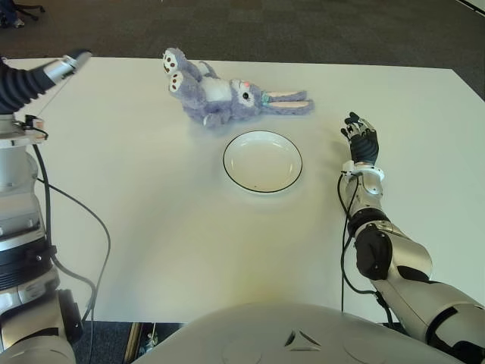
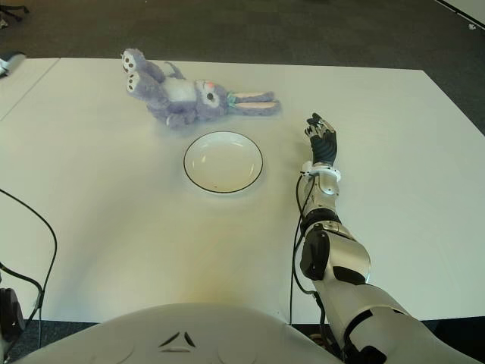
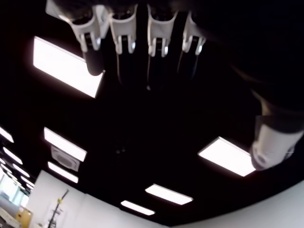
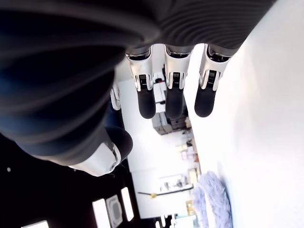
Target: Put the doll into the plate.
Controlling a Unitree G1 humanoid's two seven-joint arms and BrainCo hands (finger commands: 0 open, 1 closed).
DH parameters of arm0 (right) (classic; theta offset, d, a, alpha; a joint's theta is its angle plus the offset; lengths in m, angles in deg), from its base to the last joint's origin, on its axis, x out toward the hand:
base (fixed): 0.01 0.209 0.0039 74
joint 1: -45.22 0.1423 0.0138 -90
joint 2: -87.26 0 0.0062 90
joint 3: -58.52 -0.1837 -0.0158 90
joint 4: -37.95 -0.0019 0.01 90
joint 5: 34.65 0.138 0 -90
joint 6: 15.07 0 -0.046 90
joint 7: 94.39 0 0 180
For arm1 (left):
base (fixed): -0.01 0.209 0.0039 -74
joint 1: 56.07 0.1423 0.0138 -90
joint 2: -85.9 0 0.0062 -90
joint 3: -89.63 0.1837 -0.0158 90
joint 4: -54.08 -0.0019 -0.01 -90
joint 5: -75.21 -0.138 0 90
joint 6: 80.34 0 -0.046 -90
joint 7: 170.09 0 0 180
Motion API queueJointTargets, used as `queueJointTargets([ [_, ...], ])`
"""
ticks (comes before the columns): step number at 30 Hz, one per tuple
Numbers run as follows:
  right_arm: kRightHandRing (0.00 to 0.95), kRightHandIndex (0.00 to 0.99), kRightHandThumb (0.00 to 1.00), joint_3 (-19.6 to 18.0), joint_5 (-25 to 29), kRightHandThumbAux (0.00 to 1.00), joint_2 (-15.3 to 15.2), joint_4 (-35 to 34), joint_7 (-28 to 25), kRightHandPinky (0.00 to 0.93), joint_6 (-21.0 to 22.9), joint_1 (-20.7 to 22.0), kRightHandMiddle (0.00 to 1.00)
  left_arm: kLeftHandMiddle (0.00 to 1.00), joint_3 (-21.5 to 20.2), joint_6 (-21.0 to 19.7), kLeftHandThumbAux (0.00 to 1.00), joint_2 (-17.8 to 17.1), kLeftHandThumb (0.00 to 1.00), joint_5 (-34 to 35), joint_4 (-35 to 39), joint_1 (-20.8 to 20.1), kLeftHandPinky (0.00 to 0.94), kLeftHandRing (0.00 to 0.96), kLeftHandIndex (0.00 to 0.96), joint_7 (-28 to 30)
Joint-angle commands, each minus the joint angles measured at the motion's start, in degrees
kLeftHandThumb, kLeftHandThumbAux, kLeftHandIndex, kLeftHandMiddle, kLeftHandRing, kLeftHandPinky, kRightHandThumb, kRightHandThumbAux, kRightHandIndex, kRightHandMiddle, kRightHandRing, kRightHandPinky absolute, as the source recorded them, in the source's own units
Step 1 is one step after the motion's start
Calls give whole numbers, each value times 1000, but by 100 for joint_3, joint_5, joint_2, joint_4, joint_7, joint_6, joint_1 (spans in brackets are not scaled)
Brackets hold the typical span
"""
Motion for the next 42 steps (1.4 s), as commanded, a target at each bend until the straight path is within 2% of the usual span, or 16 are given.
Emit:
queueJointTargets([
  [1,122,412,705,-46,24,724,449,814,96,135,659,-1171,148,194,-48,-290,632,206,197,76,-73,-343,148,169,147,-278],
  [6,110,412,706,-46,27,724,452,816,98,122,699,-1148,141,174,212,-299,672,342,230,-57,-234,-557,139,153,133,-465],
  [12,101,412,706,-33,14,723,449,818,125,102,728,-1132,136,182,565,-404,681,524,278,-832,-566,-555,157,159,144,-1023],
  [15,98,412,706,-21,1,723,449,818,162,98,740,-1122,135,180,659,-335,664,492,251,-986,-856,-652,133,156,143,-1227],
  [17,96,412,706,-4,-19,723,448,819,198,107,735,-1122,134,176,767,-330,612,432,180,-1114,-1109,-777,117,148,136,-1333],
  [21,94,413,707,-18,1,722,461,819,221,114,754,-1098,132,159,1127,-336,553,245,132,-1219,-1918,-1320,84,131,125,-1293],
  [24,97,414,708,-27,12,723,464,821,256,121,785,-1077,133,121,1495,-238,494,234,105,-1362,-2551,-1768,70,99,111,-1305],
  [29,96,414,708,-28,12,723,468,824,303,111,803,-1064,133,99,2213,6,470,340,102,-1778,-3648,-2477,77,84,103,-1571],
  [34,92,414,707,-10,-9,723,468,827,312,115,784,-1066,130,40,3093,2,455,349,132,-2400,-5253,-3420,51,27,92,-1645],
  [36,92,413,707,-6,-13,723,467,828,312,115,789,-1064,130,21,3274,34,446,354,134,-2471,-5650,-3649,38,10,88,-1665],
  [40,88,413,706,26,-48,723,459,827,337,96,799,-1052,129,0,3807,9,412,424,147,-2717,-7169,-4522,0,0,68,-1335],
  [42,87,413,706,37,-60,723,455,825,346,94,780,-1049,129,0,3953,-16,383,490,161,-2740,-7617,-4713,0,0,50,-1246],
])
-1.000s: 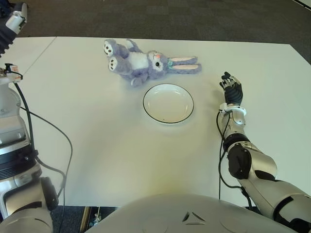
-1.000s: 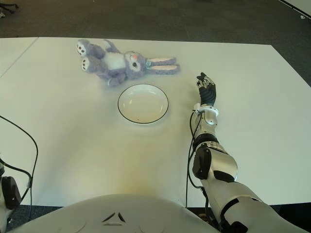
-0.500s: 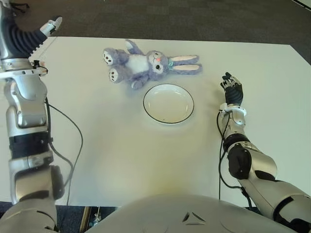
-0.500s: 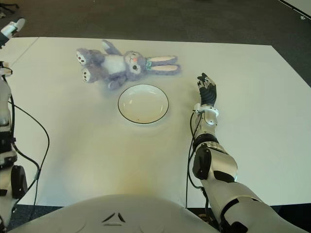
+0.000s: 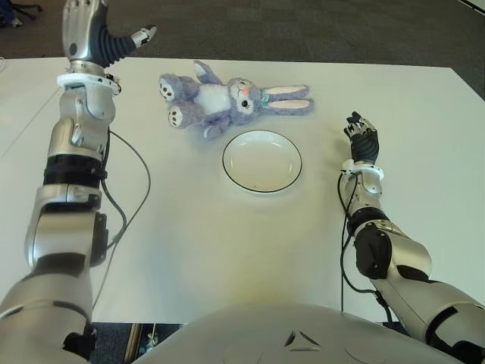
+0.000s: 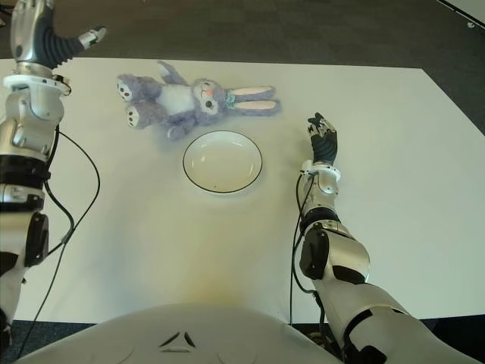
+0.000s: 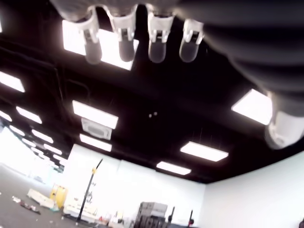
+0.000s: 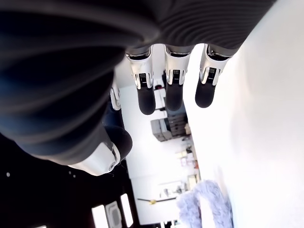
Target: Put the doll into the plate.
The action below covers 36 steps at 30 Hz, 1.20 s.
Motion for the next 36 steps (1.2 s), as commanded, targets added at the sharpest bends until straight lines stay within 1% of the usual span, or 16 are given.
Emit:
queueJointTargets([
  [1,87,413,706,24,-49,722,443,814,151,99,770,-1125,129,0,967,12,354,204,174,-565,-2478,-1192,0,0,26,314],
  [3,86,413,707,23,-48,722,449,813,146,99,763,-1127,129,0,1064,15,327,215,178,-549,-2683,-1256,0,0,5,436],
  [7,85,414,707,17,-46,721,458,817,178,98,804,-1121,128,0,1258,-96,292,284,181,-520,-3104,-1296,0,0,0,738],
  [10,82,414,708,-6,-29,721,467,817,202,85,807,-1116,127,0,1325,-455,294,486,173,-411,-3404,-1337,0,0,0,1108],
  [13,76,414,708,15,-57,721,458,816,245,78,772,-1127,125,0,1350,-653,304,595,156,-265,-3557,-1371,0,0,0,1502],
  [14,75,414,708,27,-72,722,455,815,259,78,751,-1136,125,0,1364,-720,316,639,136,-228,-3599,-1370,0,0,0,1626],
  [16,74,414,708,44,-92,722,451,814,274,78,728,-1145,125,0,1398,-797,319,695,130,-183,-3646,-1373,0,0,0,1791],
  [18,70,414,708,50,-104,722,451,812,276,69,718,-1155,124,0,1432,-824,333,729,98,-156,-3665,-1388,0,0,0,2010],
  [19,69,414,708,43,-102,722,453,811,277,65,712,-1161,124,0,1441,-833,337,778,86,-122,-3668,-1378,0,0,0,2211],
  [20,68,414,708,38,-99,723,455,810,278,79,708,-1165,124,0,1447,-838,336,811,65,-96,-3668,-1369,0,0,0,2344],
  [22,70,415,709,32,-92,723,457,808,273,89,691,-1179,124,0,1444,-852,330,890,51,-24,-3662,-1357,0,0,0,2616],
  [24,71,415,709,29,-85,723,457,807,264,92,680,-1187,124,0,1444,-877,329,938,48,34,-3659,-1352,0,0,0,2760],
  [26,71,414,709,14,-67,723,458,805,244,86,659,-1199,123,0,1417,-884,319,990,8,139,-3664,-1353,0,0,0,3046],
  [32,65,414,709,2,-55,723,455,798,253,82,605,-1228,116,0,1504,-818,281,1011,0,264,-3644,-1339,0,0,0,3693],
  [34,64,413,710,-4,-48,723,453,796,247,83,596,-1238,114,0,1522,-842,274,1009,0,303,-3638,-1338,0,0,0,3855],
  [36,64,413,710,-20,-28,723,455,794,244,87,590,-1243,112,0,1519,-926,255,1009,0,372,-3642,-1339,0,0,0,4150],
])
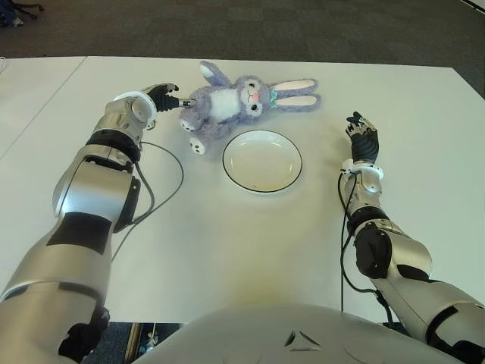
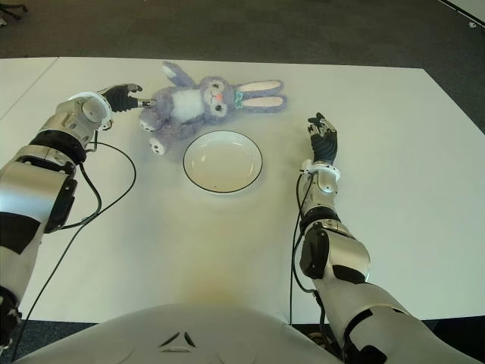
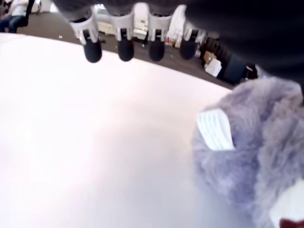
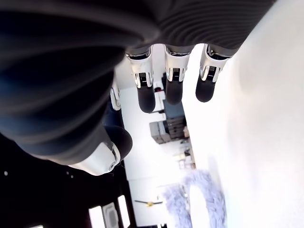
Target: Put the doll into the plate.
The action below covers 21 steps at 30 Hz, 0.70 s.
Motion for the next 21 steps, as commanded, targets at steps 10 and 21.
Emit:
queueJointTargets([
  [10,50,411,711,22,-41,723,432,756,300,70,556,-1270,99,0,64,-439,168,377,0,547,26,114,62,0,0,2343],
  [21,138,409,726,78,-56,725,447,749,403,292,498,-1262,87,0,-81,-663,234,587,0,1045,742,-15,1,0,0,2955],
])
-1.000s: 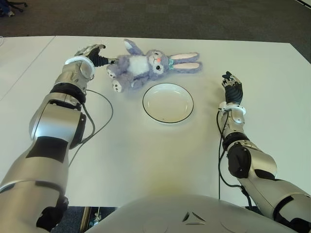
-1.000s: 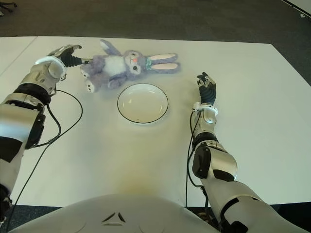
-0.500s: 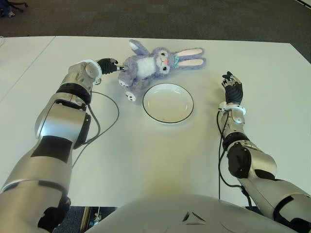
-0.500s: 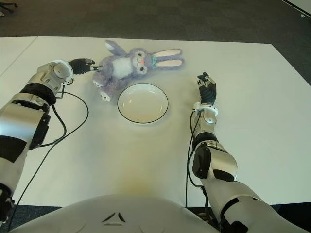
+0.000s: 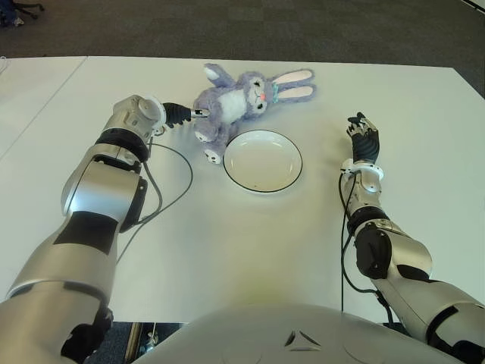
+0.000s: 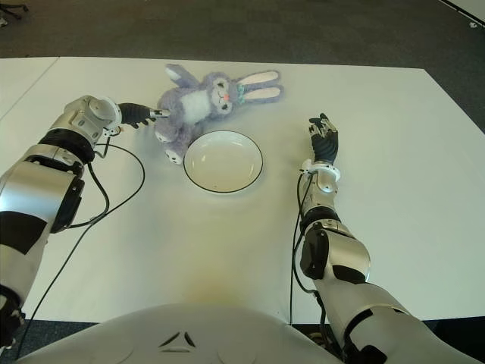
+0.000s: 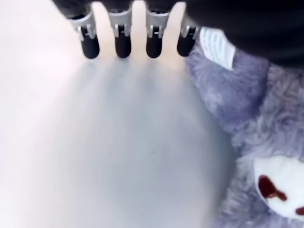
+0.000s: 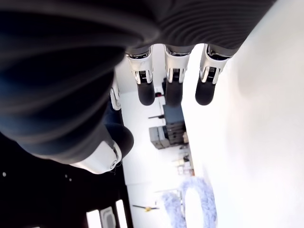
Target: Put the doll into the plate.
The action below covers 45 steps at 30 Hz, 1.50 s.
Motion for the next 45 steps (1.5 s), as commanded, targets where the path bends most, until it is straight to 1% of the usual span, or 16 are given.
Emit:
queueJointTargets([
  [1,150,418,863,-38,31,714,471,747,120,353,493,-1255,88,0,-130,37,249,306,0,477,529,108,0,0,0,528],
  [2,169,425,965,-42,30,706,477,747,121,400,489,-1251,88,0,-154,71,278,295,0,531,587,142,0,0,0,539],
  [3,179,426,991,-43,27,704,484,745,122,411,483,-1249,88,0,-193,133,300,275,0,615,715,220,0,0,0,554],
  [7,188,426,999,-38,16,704,494,745,135,415,482,-1242,86,0,-224,205,326,214,0,809,1055,415,0,0,0,587],
  [9,209,427,1000,-15,-12,703,504,744,172,418,475,-1236,86,0,-260,217,353,164,0,936,1508,647,0,0,0,640],
  [11,226,427,1000,-1,-28,703,508,742,195,420,471,-1231,87,0,-265,175,371,144,0,1007,1823,789,0,0,0,677],
  [14,254,427,1000,12,-39,703,516,745,210,420,493,-1229,86,0,-252,93,393,133,0,1064,1999,872,0,0,0,672],
  [18,265,426,1000,31,-57,703,520,752,238,420,521,-1229,82,0,-233,-41,400,109,0,1138,2181,951,0,0,0,697],
  [26,262,426,1000,134,-166,703,542,758,425,418,543,-1204,85,0,-256,-640,421,103,0,1313,2674,1057,0,0,0,914],
  [29,257,425,1000,155,-197,703,540,757,466,418,535,-1207,90,0,-301,-1021,422,144,0,1386,2883,1100,0,0,0,888],
  [31,258,425,1000,176,-227,702,541,759,497,419,523,-1207,93,0,-417,-1368,421,246,0,1478,3047,1154,0,0,0,688],
  [33,264,426,1000,195,-249,702,541,762,516,419,514,-1210,98,0,-555,-1597,427,341,0,1595,3207,1227,0,0,0,488],
  [35,270,426,1000,226,-282,702,540,766,534,419,504,-1218,98,0,-925,-1749,454,554,0,1936,3729,1504,0,0,0,164],
  [37,274,426,1000,261,-316,702,544,768,585,420,515,-1217,96,0,-1111,-1924,476,669,4,2120,4157,1705,0,0,0,6],
  [41,272,426,1000,296,-353,702,549,769,648,420,533,-1211,103,0,-1128,-2165,497,706,7,2186,4536,1879,0,0,0,-95],
  [45,278,426,1000,287,-337,702,558,770,633,420,525,-1214,104,0,-1105,-2246,508,732,4,2205,4673,2024,0,0,0,-198],
])
